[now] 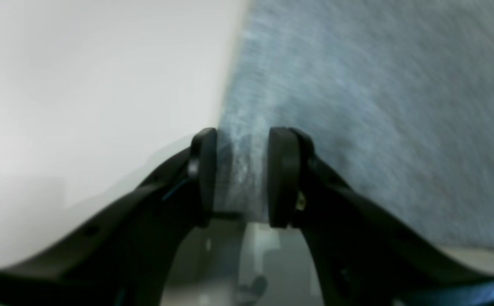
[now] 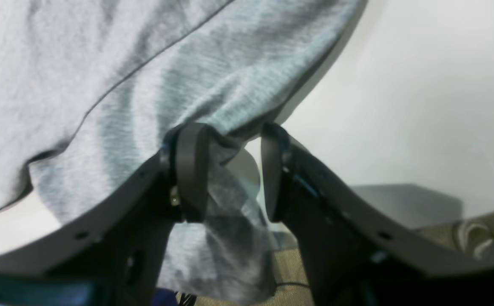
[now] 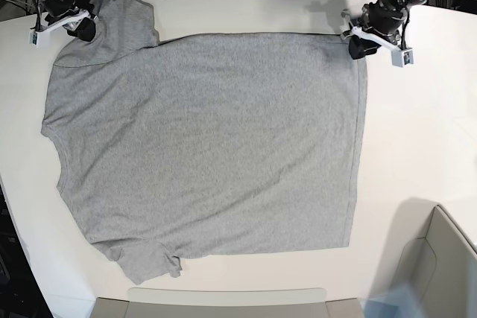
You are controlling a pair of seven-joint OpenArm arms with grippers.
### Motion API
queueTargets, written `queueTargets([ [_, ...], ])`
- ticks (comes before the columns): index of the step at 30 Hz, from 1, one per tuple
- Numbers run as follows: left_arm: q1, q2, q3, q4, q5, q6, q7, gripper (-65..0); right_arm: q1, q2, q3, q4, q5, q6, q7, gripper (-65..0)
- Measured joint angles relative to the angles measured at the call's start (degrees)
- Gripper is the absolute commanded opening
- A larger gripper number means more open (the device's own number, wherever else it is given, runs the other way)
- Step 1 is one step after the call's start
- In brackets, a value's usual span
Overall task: Fold the T-shirt properly
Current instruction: 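Lower both grippers to the shirt's shoulder corners and pinch them, then lift the shoulder corners and drag them toward the hem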
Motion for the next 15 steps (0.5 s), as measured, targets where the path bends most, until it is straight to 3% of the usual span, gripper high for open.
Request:
queueTargets([
  [7,-0.6,1.4,0.1,-1.9,-0.8,-1.4,0.2,-45.1,0.7,0.0,-2.8,0.1,0.2,0.1,0.9,-45.8],
  [12,-2.8,1.4,2.5,-3.5,-0.5,-0.9,0.3,-65.0,1.0,-0.2,-3.5,0.0,0.2,0.2,0.2,-64.9],
  [15,-3.0,2.1,2.5,-4.2,-0.8,-1.2,-0.1,-65.0,1.0,-0.2,-3.3,0.0,0.2,0.2,-0.1,-65.0],
])
